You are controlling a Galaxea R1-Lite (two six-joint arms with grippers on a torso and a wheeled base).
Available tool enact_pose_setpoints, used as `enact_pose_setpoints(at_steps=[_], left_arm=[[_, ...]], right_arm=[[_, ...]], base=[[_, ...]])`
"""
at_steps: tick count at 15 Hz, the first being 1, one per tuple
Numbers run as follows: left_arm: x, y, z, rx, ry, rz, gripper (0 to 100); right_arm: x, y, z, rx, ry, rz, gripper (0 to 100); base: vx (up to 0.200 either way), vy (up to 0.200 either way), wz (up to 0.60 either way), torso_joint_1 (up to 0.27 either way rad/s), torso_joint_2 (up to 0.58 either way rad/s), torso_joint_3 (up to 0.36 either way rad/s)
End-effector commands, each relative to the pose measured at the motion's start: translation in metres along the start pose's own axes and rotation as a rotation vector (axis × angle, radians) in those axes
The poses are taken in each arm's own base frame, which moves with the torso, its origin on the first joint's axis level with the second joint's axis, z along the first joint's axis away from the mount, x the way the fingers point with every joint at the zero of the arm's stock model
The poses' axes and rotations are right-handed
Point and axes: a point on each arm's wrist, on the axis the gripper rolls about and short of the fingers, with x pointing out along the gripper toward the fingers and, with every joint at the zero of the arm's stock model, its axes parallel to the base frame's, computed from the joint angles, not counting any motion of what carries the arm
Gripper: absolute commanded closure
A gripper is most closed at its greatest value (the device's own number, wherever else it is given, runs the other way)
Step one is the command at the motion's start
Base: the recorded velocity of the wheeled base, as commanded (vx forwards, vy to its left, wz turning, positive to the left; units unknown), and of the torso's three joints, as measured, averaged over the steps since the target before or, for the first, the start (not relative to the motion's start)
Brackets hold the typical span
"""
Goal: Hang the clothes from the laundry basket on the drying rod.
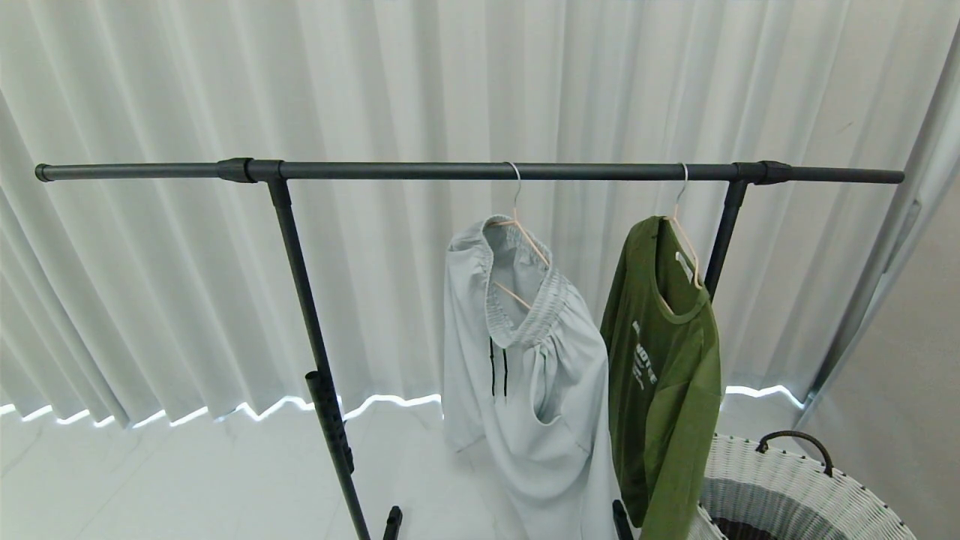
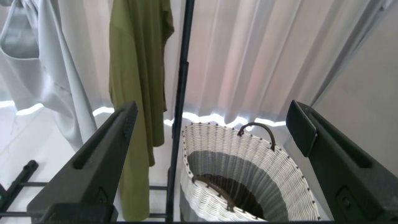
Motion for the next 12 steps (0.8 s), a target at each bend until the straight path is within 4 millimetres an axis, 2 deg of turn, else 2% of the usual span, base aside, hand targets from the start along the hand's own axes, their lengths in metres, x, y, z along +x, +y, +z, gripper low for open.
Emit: enact_pose_setpoints(at_steps=[1, 12], left_arm=[[-0.0001, 0.0, 0.0, 0.0, -0.002, 0.001, 0], [-0.0001, 0.0, -0.0001, 0.0, -0.001, 0.001, 0]], right_arm=[[0.0, 0.0, 0.0, 0.0, -0.001, 0.0, 0], [0.0, 0.0, 0.0, 0.0, 0.0, -0.001, 0]], base=[[0.0, 0.0, 0.0, 0.0, 0.0, 0.0], [0.0, 0.0, 0.0, 0.0, 0.0, 0.0]])
